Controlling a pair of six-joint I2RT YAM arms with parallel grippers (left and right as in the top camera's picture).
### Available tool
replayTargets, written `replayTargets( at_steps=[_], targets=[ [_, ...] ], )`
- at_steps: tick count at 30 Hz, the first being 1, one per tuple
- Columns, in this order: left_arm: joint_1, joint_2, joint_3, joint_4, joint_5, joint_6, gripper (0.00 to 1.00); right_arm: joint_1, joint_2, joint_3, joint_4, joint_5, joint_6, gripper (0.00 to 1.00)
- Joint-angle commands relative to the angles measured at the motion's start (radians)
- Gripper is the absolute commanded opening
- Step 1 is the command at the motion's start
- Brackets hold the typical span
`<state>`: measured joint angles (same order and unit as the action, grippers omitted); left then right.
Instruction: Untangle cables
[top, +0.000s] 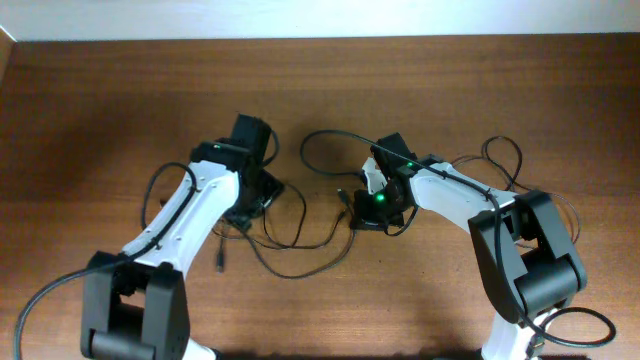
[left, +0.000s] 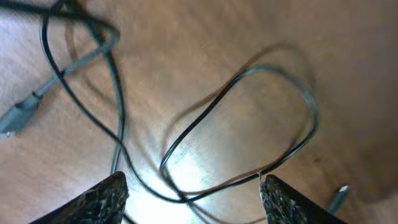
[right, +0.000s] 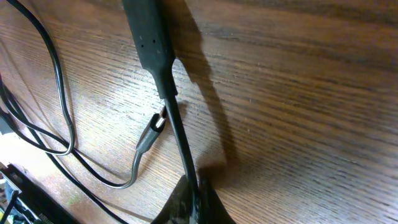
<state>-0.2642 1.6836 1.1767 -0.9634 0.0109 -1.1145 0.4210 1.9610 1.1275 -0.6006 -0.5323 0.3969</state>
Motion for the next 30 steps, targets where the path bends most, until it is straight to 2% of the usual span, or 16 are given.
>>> replayTargets(
  at_steps=[1, 6, 7, 9, 14, 19, 21, 25, 27, 30],
  targets=[
    [-0.056, 0.0, -0.078, 0.018, -0.007, -0.031, 0.71, 0.005, 0.043, -0.025, -0.001, 0.087, 0.005, 0.05],
    [-0.09, 0.0, -0.187, 0.091, -0.008, -0.132, 0.59, 0.005, 0.043, -0.025, -0.002, 0.087, 0.005, 0.05],
    [-0.089, 0.0, -0.205, 0.122, -0.008, -0.132, 0.58, 0.005, 0.043, -0.025, -0.002, 0.087, 0.005, 0.05],
    [-0.09, 0.0, -0.249, 0.204, -0.007, -0.132, 0.5, 0.005, 0.043, -0.025, -0.002, 0.087, 0.005, 0.05],
    [-0.09, 0.0, -0.313, 0.281, -0.008, -0.132, 0.46, 0.005, 0.043, -0.025, -0.002, 0.087, 0.005, 0.05],
    [-0.09, 0.001, -0.324, 0.32, -0.027, -0.132, 0.18, 0.005, 0.043, -0.025, -0.002, 0.084, 0.005, 0.05],
    [-0.09, 0.001, -0.325, 0.319, -0.027, -0.131, 0.0, 0.005, 0.043, -0.025, -0.001, 0.084, 0.005, 0.05],
    [-0.089, -0.002, -0.323, 0.324, -0.005, -0.111, 0.0, 0.005, 0.043, -0.025, 0.002, 0.081, 0.005, 0.05],
    [-0.076, -0.024, -0.296, 0.323, 0.045, -0.035, 0.0, 0.005, 0.043, -0.025, 0.002, 0.08, 0.005, 0.05],
    [-0.039, -0.14, -0.195, 0.322, 0.174, 0.157, 0.0, 0.005, 0.043, -0.025, 0.002, 0.08, 0.005, 0.05]
  ],
)
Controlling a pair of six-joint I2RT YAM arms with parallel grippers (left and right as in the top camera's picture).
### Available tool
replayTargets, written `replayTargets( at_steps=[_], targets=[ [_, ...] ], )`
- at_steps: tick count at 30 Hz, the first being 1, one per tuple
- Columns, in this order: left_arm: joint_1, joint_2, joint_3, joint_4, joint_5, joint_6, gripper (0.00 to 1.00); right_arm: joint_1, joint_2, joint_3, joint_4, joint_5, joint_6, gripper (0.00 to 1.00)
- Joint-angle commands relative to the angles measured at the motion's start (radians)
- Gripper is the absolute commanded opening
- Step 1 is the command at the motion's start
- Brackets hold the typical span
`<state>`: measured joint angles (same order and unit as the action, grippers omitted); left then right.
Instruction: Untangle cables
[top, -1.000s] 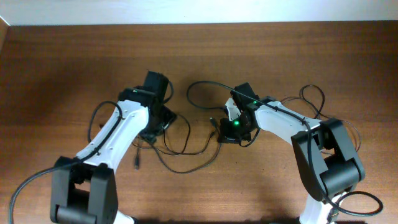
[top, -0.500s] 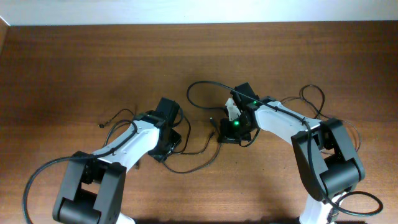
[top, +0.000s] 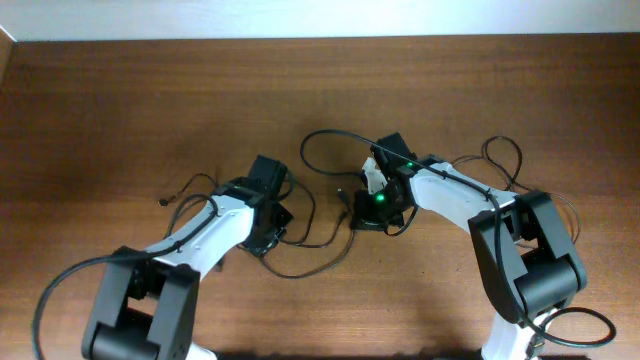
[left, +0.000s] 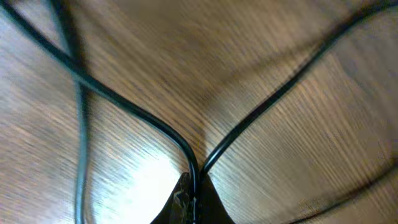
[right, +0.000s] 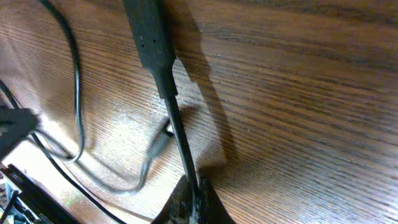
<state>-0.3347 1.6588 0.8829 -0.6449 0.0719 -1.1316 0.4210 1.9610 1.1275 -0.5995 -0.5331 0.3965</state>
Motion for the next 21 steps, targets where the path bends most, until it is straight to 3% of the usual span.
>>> replayTargets(
  at_steps=[1, 4, 6, 10, 12, 15, 19, 21],
  targets=[
    [0.048, -0.159, 0.131, 0.005, 0.151, 0.179, 0.0, 0.005, 0.043, -0.025, 0.001, 0.081, 0.005, 0.05],
    [0.15, -0.32, 0.257, 0.047, 0.313, 0.175, 0.0, 0.005, 0.043, -0.025, 0.0, 0.081, 0.005, 0.05],
    [0.205, -0.409, 0.32, 0.154, 0.374, 0.127, 0.0, 0.005, 0.043, -0.025, 0.0, 0.081, 0.005, 0.05],
    [0.257, -0.544, 0.35, 0.529, 0.36, 0.07, 0.0, 0.005, 0.043, -0.025, 0.001, 0.081, 0.005, 0.05],
    [0.257, -0.584, 0.35, 0.633, 0.292, 0.069, 0.0, 0.005, 0.043, -0.025, 0.001, 0.081, 0.005, 0.05],
    [0.257, -0.59, 0.35, 0.565, 0.237, 0.058, 0.0, 0.005, 0.043, -0.025, 0.001, 0.081, 0.005, 0.05],
    [0.257, -0.52, 0.35, 0.314, 0.219, 0.061, 0.0, 0.005, 0.043, -0.025, 0.003, 0.066, 0.0, 0.04],
    [0.257, -0.454, 0.35, 0.22, 0.228, 0.123, 0.0, 0.005, 0.043, -0.025, 0.013, 0.007, -0.053, 0.04]
  ],
)
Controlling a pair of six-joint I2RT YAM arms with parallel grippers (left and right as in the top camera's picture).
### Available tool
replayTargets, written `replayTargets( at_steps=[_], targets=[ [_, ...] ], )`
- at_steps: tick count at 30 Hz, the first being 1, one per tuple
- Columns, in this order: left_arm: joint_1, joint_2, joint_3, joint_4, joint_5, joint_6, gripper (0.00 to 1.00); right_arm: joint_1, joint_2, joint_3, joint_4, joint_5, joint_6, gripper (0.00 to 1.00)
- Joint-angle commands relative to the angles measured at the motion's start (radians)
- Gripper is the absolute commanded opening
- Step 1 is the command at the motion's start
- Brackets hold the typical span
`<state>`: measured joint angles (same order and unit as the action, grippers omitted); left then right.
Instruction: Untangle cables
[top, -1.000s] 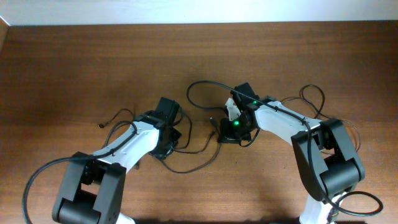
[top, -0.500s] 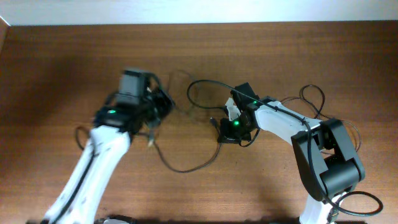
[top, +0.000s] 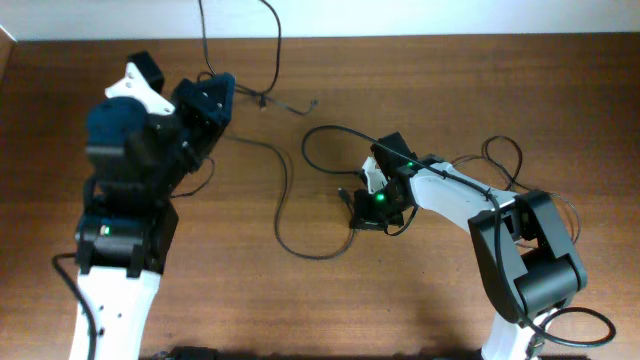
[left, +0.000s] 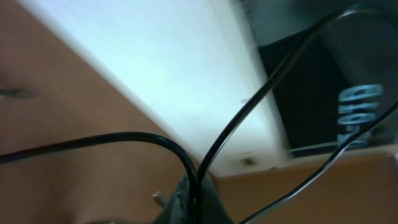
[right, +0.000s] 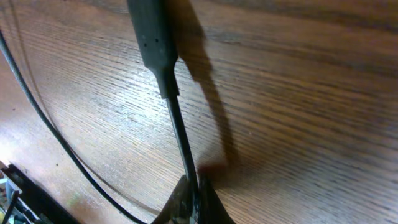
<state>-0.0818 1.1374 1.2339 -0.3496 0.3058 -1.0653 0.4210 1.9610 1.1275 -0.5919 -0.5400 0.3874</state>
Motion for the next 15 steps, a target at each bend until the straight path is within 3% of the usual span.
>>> replayTargets(
  at_steps=[1, 3, 6, 7, 10, 15],
  targets=[
    [0.004, 0.108, -0.001, -0.108, 0.004, 0.096, 0.0, 0.005, 0.043, -0.025, 0.021, -0.081, -0.118, 0.04],
    [0.004, 0.158, -0.001, -0.126, 0.045, 0.148, 0.0, 0.008, 0.043, -0.025, 0.039, -0.241, -0.247, 0.04],
    [0.005, 0.205, 0.002, -0.13, 0.164, 0.155, 0.0, 0.023, 0.043, -0.025, 0.05, -0.269, -0.303, 0.07],
    [0.004, 0.201, 0.011, -0.131, 0.19, 0.181, 0.0, 0.02, 0.043, -0.023, 0.053, -0.27, -0.301, 0.18],
    [0.004, 0.2, 0.09, -0.219, 0.194, 0.269, 0.0, -0.006, 0.02, 0.032, -0.031, -0.324, -0.297, 0.37],
    [0.004, 0.2, 0.206, -0.4, 0.137, 0.453, 0.0, -0.07, -0.093, 0.149, -0.252, -0.324, -0.298, 0.4]
  ],
)
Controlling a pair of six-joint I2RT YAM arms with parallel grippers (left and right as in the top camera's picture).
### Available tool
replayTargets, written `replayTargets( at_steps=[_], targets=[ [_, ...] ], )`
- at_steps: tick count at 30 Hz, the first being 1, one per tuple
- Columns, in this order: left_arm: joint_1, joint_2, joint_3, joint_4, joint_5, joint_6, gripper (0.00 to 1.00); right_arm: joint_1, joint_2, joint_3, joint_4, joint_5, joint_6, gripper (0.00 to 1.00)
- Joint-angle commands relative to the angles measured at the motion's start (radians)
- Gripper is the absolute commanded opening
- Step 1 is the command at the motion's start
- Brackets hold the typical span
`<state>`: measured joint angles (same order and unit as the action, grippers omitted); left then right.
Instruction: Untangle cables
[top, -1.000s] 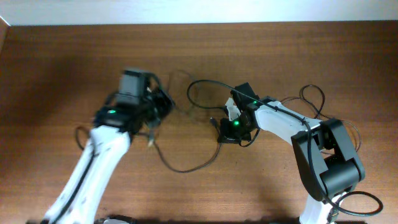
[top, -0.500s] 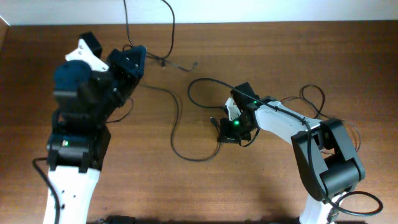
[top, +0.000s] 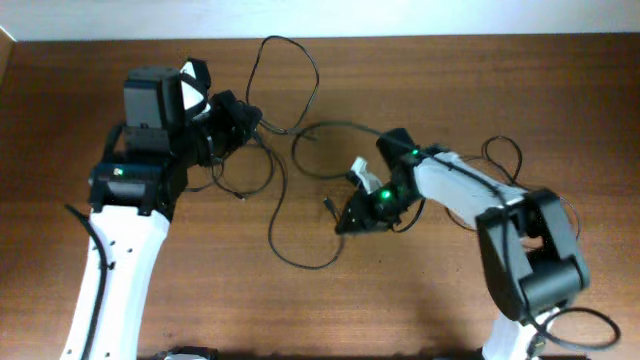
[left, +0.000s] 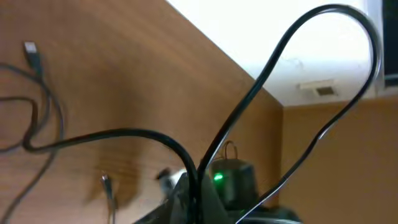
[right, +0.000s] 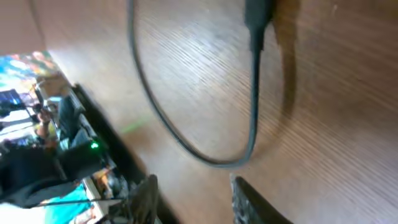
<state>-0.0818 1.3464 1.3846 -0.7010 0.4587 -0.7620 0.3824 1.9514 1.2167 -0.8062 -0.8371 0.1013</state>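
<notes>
A thin black cable runs from the table up into my left gripper, which is shut on it and held above the back left of the table. In the left wrist view the gripper pinches two strands, and a loop rises from it. A USB plug lies on the wood below. My right gripper is low over the table's middle, open, with nothing between its fingers. A cable end with a dark plug curves just ahead of it.
More thin cables lie in loops beside the right arm at the right. The brown wooden table ends at a white wall along the back. A small plug lies just left of the right gripper.
My right gripper has opened and let go of the cable with the plug, and it now points further left. The left arm holds its cable lower and further right than before.
First my left gripper was open over the tangle while the right was shut on a cable behind its plug. Then the left was shut on a cable on the table, then held it high at the back left. Now the right gripper is open.
</notes>
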Motion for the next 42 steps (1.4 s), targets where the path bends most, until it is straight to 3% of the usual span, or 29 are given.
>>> replayTargets(
  at_steps=[1, 3, 4, 7, 9, 10, 13, 17, 19, 26, 31, 36, 40, 42],
  targets=[
    [0.004, -0.01, 0.071, -0.097, -0.032, 0.186, 0.0, -0.055, -0.101, 0.075, -0.066, -0.026, -0.012, 0.41],
    [0.004, -0.01, 0.078, -0.142, -0.039, 0.288, 0.0, -0.117, -0.109, 0.082, -0.096, -0.025, -0.012, 0.43],
    [0.004, -0.01, 0.078, -0.165, -0.036, 0.362, 0.0, -0.144, -0.109, 0.081, -0.122, -0.053, -0.016, 0.49],
    [0.004, -0.005, 0.078, -0.267, -0.036, 0.558, 0.0, -0.226, -0.109, 0.081, -0.222, -0.351, -0.225, 0.56],
    [0.002, 0.013, 0.076, -0.341, -0.037, 0.686, 0.0, -0.27, -0.109, 0.081, -0.272, -0.426, -0.253, 0.68],
    [-0.001, 0.029, 0.074, -0.361, -0.038, 0.715, 0.0, -0.271, -0.109, 0.081, -0.295, -0.456, -0.311, 0.68],
    [-0.003, 0.111, 0.073, -0.38, -0.037, 0.663, 0.0, -0.23, -0.109, 0.081, -0.383, -0.491, -0.573, 0.69],
    [-0.003, 0.303, 0.073, -0.435, -0.037, 0.465, 0.0, -0.129, -0.109, 0.081, -0.394, -0.491, -0.78, 0.72],
    [-0.005, 0.381, 0.073, -0.465, -0.008, 0.46, 0.0, -0.102, -0.109, 0.081, -0.38, -0.496, -0.783, 0.72],
    [-0.017, 0.561, 0.073, -0.541, 0.4, 0.46, 0.0, 0.008, -0.109, 0.081, -0.221, -0.499, -0.772, 0.64],
    [-0.054, 0.561, 0.073, -0.553, 0.417, 0.464, 0.0, 0.018, -0.109, 0.081, -0.045, -0.486, -0.515, 0.64],
    [-0.1, 0.561, 0.073, -0.526, 0.383, 0.49, 0.0, 0.019, -0.109, 0.081, 0.055, -0.472, -0.397, 0.64],
    [-0.1, 0.561, 0.073, -0.526, 0.41, 0.49, 0.0, 0.056, -0.109, 0.057, 0.051, -0.209, -0.294, 0.6],
    [-0.1, 0.561, 0.073, -0.521, 0.41, 0.49, 0.0, 0.098, -0.109, 0.042, 0.053, -0.196, -0.294, 0.56]
  ],
)
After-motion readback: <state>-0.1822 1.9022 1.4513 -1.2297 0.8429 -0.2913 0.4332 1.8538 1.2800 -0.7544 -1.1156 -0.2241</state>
